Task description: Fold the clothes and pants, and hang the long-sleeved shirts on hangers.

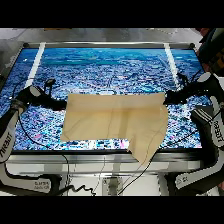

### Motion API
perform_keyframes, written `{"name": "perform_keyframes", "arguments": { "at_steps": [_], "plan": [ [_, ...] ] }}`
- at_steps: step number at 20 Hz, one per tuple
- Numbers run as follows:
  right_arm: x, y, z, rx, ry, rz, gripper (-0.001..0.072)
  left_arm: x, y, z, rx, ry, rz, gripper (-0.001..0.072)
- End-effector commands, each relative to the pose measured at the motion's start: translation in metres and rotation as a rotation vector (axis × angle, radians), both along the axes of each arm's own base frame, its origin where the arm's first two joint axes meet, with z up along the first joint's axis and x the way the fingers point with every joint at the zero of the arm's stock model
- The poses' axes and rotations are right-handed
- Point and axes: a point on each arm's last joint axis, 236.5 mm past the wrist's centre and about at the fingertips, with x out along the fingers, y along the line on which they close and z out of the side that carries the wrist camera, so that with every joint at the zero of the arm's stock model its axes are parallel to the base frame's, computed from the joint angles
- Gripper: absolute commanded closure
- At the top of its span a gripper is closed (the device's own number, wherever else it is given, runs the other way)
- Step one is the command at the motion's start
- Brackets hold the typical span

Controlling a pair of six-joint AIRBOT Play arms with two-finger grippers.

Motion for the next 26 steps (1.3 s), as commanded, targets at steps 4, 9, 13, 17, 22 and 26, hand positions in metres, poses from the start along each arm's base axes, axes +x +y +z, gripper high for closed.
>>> {"name": "perform_keyframes", "arguments": {
  "at_steps": [4, 9, 13, 17, 22, 26],
  "plan": [
    [-0.05, -0.005, -0.027, -0.035, 0.196, 0.024, 0.07, -0.022, -0.012, -0.011, -0.05, 0.112, -0.002, 0.069],
    [-0.047, -0.009, -0.027, -0.052, 0.175, 0.02, 0.0252, -0.032, -0.018, -0.005, -0.058, 0.152, -0.033, 0.0009],
    [-0.086, -0.042, -0.015, -0.111, 0.308, 0.051, 0.0263, -0.049, 0.004, 0.039, 0.022, 0.181, -0.086, 0.002],
    [-0.137, -0.056, -0.002, -0.072, 0.331, -0.049, 0.0264, -0.053, 0.029, 0.116, 0.111, -0.017, -0.085, 0.0147],
    [-0.235, -0.015, -0.02, 0.051, 0.445, -0.116, 0.0264, -0.081, 0.027, 0.16, 0.118, -0.074, -0.101, 0.0164],
    [-0.246, 0.039, -0.035, 0.251, 0.414, -0.123, 0.0264, -0.087, 0.012, 0.148, 0.065, -0.07, -0.165, 0.0177]
  ]
}}
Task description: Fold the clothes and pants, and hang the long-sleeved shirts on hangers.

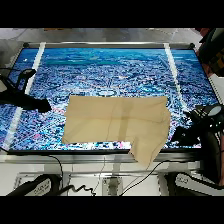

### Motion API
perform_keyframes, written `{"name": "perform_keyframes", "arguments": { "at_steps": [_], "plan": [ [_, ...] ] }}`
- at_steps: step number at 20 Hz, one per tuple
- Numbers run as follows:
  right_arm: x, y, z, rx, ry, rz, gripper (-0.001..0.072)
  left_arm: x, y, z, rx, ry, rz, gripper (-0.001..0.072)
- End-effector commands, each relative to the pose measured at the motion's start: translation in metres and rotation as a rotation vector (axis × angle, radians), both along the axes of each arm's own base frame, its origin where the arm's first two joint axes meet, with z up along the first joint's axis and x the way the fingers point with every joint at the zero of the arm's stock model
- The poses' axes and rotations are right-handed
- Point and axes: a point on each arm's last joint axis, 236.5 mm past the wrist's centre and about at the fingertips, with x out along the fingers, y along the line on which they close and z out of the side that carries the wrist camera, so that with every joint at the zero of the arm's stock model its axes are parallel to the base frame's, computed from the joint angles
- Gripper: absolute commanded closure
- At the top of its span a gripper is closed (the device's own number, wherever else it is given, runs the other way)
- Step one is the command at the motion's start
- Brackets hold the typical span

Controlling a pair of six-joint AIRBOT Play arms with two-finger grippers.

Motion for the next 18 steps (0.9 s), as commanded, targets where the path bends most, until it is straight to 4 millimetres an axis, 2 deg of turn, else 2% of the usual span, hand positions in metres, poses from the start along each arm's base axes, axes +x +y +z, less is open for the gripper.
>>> {"name": "perform_keyframes", "arguments": {
  "at_steps": [1, 5, 9, 10, 11, 12, 13, 14, 15, 18],
  "plan": [
    [-0.007, 0.04, -0.013, 0.128, -0.053, -0.075, 0.0265, -0.009, -0.01, -0.008, -0.032, 0.006, -0.043, 0.0177],
    [-0.006, 0.039, -0.039, 0.075, -0.082, -0.129, 0.0307, -0.031, -0.014, -0.048, -0.052, 0.1, -0.04, 0.0177],
    [-0.02, 0.046, -0.059, 0.065, -0.085, -0.13, 0.0312, -0.031, -0.01, -0.099, -0.031, 0.066, -0.012, 0.0224],
    [-0.025, 0.05, -0.062, 0.075, -0.084, -0.126, 0.0379, -0.036, -0.01, -0.108, -0.032, 0.078, -0.003, 0.0224],
    [-0.023, 0.052, -0.065, 0.075, -0.099, -0.135, 0.0455, -0.04, -0.01, -0.115, -0.033, 0.09, 0.0, 0.0225],
    [-0.017, 0.054, -0.066, 0.077, -0.124, -0.145, 0.0467, -0.044, -0.01, -0.12, -0.032, 0.1, 0.002, 0.0238],
    [-0.012, 0.058, -0.065, 0.087, -0.149, -0.143, 0.0467, -0.046, -0.007, -0.124, -0.032, 0.104, 0.018, 0.0295],
    [-0.007, 0.063, -0.064, 0.099, -0.17, -0.134, 0.0467, -0.047, 0.0, -0.126, -0.038, 0.108, 0.063, 0.0318],
    [-0.005, 0.067, -0.063, 0.105, -0.183, -0.121, 0.0468, -0.047, 0.009, -0.127, -0.045, 0.109, 0.125, 0.0318],
    [-0.002, 0.079, -0.065, 0.102, -0.203, -0.069, 0.0627, -0.049, 0.033, -0.124, -0.114, 0.111, 0.282, 0.0318]
  ]
}}
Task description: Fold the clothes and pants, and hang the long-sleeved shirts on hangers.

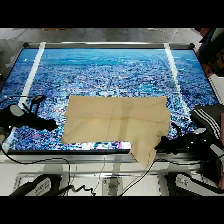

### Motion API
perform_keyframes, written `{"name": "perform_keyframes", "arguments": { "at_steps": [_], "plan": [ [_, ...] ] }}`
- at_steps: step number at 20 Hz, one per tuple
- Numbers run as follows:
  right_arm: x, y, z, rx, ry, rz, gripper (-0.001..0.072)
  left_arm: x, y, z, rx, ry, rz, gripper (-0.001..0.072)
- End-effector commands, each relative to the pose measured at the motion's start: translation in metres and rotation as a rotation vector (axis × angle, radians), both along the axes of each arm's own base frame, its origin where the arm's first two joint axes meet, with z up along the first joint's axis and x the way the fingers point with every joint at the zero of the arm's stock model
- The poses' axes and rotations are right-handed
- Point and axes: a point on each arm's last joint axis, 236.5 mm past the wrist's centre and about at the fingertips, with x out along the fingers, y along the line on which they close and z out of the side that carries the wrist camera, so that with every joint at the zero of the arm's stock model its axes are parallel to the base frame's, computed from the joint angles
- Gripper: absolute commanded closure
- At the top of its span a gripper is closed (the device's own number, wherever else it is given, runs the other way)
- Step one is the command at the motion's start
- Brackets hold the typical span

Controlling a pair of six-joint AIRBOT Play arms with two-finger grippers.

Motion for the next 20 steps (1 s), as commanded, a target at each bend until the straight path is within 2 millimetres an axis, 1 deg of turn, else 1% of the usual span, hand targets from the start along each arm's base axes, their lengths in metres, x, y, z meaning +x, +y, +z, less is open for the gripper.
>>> {"name": "perform_keyframes", "arguments": {
  "at_steps": [1, 3, 5, 7, 8, 10, 11, 14, 15, 16, 17, 18, 19, 20],
  "plan": [
    [0.007, 0.011, -0.005, -0.018, -0.049, 0.045, 0.0698, -0.003, 0.019, 0.0, -0.087, 0.0, 0.184, 0.0318],
    [0.006, 0.015, -0.004, -0.016, -0.051, 0.064, 0.07, -0.013, 0.021, -0.002, -0.16, 0.027, 0.253, 0.0318],
    [0.009, 0.017, -0.003, -0.007, -0.056, 0.052, 0.07, -0.028, 0.011, -0.01, -0.219, 0.064, 0.237, 0.0318],
    [0.012, 0.02, -0.001, 0.004, -0.059, 0.039, 0.07, -0.04, -0.009, -0.021, -0.287, 0.09, 0.214, 0.0318],
    [0.013, 0.021, 0.0, 0.009, -0.061, 0.034, 0.07, -0.043, -0.022, -0.026, -0.345, 0.097, 0.227, 0.0318],
    [0.013, 0.021, 0.0, 0.013, -0.061, 0.03, 0.07, -0.044, -0.045, -0.033, -0.453, 0.097, 0.229, 0.0312],
    [0.013, 0.021, 0.0, 0.013, -0.061, 0.03, 0.07, -0.044, -0.052, -0.037, -0.487, 0.103, 0.236, 0.0289],
    [0.013, 0.022, 0.001, 0.016, -0.06, 0.03, 0.07, -0.054, -0.057, -0.057, -0.504, 0.149, 0.165, 0.0285],
    [0.013, 0.023, 0.002, 0.02, -0.059, 0.031, 0.07, -0.057, -0.059, -0.062, -0.515, 0.168, 0.16, 0.0253],
    [0.013, 0.023, 0.002, 0.022, -0.059, 0.03, 0.07, -0.059, -0.061, -0.067, -0.528, 0.187, 0.158, 0.0199],
    [0.015, 0.024, 0.003, 0.027, -0.069, 0.028, 0.07, -0.062, -0.063, -0.072, -0.536, 0.21, 0.158, 0.0203],
    [0.021, 0.026, 0.007, 0.043, -0.091, 0.02, 0.0701, -0.064, -0.065, -0.075, -0.546, 0.228, 0.159, 0.024],
    [0.031, 0.028, 0.012, 0.057, -0.121, 0.003, 0.0701, -0.067, -0.068, -0.077, -0.553, 0.243, 0.154, 0.0317],
    [0.042, 0.029, 0.019, 0.061, -0.165, -0.014, 0.0701, -0.068, -0.071, -0.076, -0.562, 0.253, 0.143, 0.0433]
  ]
}}
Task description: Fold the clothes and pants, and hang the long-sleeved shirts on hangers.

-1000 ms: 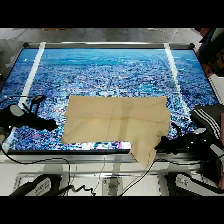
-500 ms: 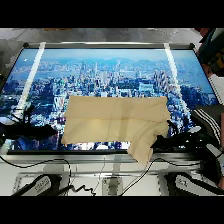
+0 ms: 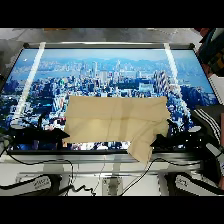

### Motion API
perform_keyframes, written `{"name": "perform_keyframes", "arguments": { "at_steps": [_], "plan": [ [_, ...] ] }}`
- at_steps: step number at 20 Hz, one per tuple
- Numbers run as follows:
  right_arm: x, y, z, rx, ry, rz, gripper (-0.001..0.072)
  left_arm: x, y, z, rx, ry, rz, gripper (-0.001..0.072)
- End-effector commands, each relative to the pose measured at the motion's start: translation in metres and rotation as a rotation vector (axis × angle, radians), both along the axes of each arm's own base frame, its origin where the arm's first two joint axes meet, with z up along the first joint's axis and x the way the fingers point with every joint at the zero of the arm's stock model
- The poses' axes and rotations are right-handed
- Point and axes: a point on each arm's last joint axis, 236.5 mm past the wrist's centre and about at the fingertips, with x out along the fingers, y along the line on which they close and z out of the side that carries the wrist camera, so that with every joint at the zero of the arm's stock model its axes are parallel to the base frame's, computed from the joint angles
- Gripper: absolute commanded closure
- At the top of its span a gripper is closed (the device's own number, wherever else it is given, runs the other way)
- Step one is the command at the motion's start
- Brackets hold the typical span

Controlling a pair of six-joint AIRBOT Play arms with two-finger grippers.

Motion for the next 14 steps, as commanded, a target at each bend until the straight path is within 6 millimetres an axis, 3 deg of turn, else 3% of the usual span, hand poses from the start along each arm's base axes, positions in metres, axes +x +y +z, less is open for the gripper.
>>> {"name": "perform_keyframes", "arguments": {
  "at_steps": [1, 2, 4, 7, 11, 12, 14],
  "plan": [
    [0.031, 0.008, 0.027, 0.057, -0.112, -0.049, 0.0701, -0.007, -0.005, -0.007, -0.023, 0.02, -0.047, 0.0567],
    [0.042, 0.006, 0.039, 0.05, -0.164, -0.054, 0.0701, -0.008, -0.008, 0.002, -0.052, 0.002, -0.088, 0.069],
    [0.063, 0.001, 0.07, 0.024, -0.281, -0.05, 0.0701, -0.005, -0.014, 0.027, -0.123, -0.02, -0.158, 0.069],
    [0.083, -0.002, 0.124, 0.001, -0.429, -0.055, 0.0701, 0.02, -0.03, 0.092, -0.317, -0.165, -0.227, 0.069],
    [0.13, -0.008, 0.188, 0.03, -0.621, -0.245, 0.0702, 0.113, -0.031, 0.166, -0.468, -0.455, 0.026, 0.069],
    [0.146, -0.013, 0.194, 0.034, -0.656, -0.321, 0.0702, 0.133, -0.028, 0.177, -0.486, -0.506, 0.105, 0.0691],
    [0.18, -0.03, 0.192, -0.034, -0.715, -0.454, 0.0702, 0.168, -0.017, 0.17, -0.408, -0.554, 0.238, 0.0691]
  ]
}}
